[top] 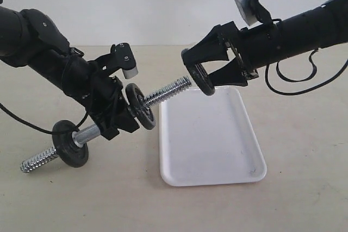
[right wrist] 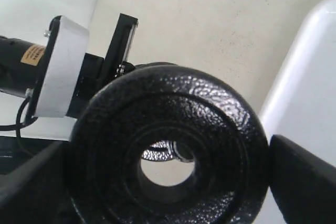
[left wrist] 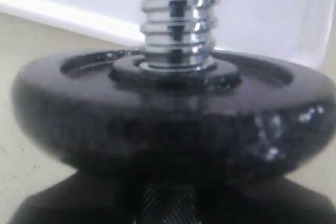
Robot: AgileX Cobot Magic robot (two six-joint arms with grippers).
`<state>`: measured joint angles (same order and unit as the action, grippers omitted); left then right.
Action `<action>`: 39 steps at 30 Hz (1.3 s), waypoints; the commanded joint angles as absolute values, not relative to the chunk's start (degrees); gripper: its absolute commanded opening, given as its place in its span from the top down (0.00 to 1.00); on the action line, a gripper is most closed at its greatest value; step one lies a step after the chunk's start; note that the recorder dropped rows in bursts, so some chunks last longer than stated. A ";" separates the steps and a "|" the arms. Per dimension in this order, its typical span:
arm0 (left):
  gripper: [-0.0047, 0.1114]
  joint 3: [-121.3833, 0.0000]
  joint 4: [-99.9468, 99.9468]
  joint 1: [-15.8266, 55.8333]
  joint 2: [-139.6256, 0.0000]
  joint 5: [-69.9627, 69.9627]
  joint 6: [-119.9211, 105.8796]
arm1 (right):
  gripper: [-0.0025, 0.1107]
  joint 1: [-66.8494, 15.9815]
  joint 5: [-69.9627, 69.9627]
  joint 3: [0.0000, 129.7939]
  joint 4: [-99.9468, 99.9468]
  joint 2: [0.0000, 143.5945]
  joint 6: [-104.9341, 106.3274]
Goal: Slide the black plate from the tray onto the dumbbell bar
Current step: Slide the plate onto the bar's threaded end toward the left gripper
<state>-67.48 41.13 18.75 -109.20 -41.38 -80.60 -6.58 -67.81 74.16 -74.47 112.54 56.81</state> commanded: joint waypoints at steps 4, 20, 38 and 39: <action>0.92 -68.53 51.54 18.88 -106.62 -40.55 -84.16 | 0.98 -6.52 -69.96 74.97 -78.96 112.38 58.24; 0.92 -68.53 51.64 18.88 -106.62 -41.85 -84.94 | 0.98 -6.52 -69.96 74.97 -81.98 115.42 58.04; 0.92 -68.53 52.02 18.88 -106.62 -40.49 -85.34 | 0.53 -10.91 -69.96 74.97 -82.02 115.42 59.59; 0.92 -68.53 52.02 18.88 -106.62 -40.49 -85.34 | 0.45 -10.91 -69.96 74.97 -82.02 115.42 59.17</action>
<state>-67.48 46.07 18.75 -109.30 -41.35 -85.27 -10.71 -65.74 74.16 -78.24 116.56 59.61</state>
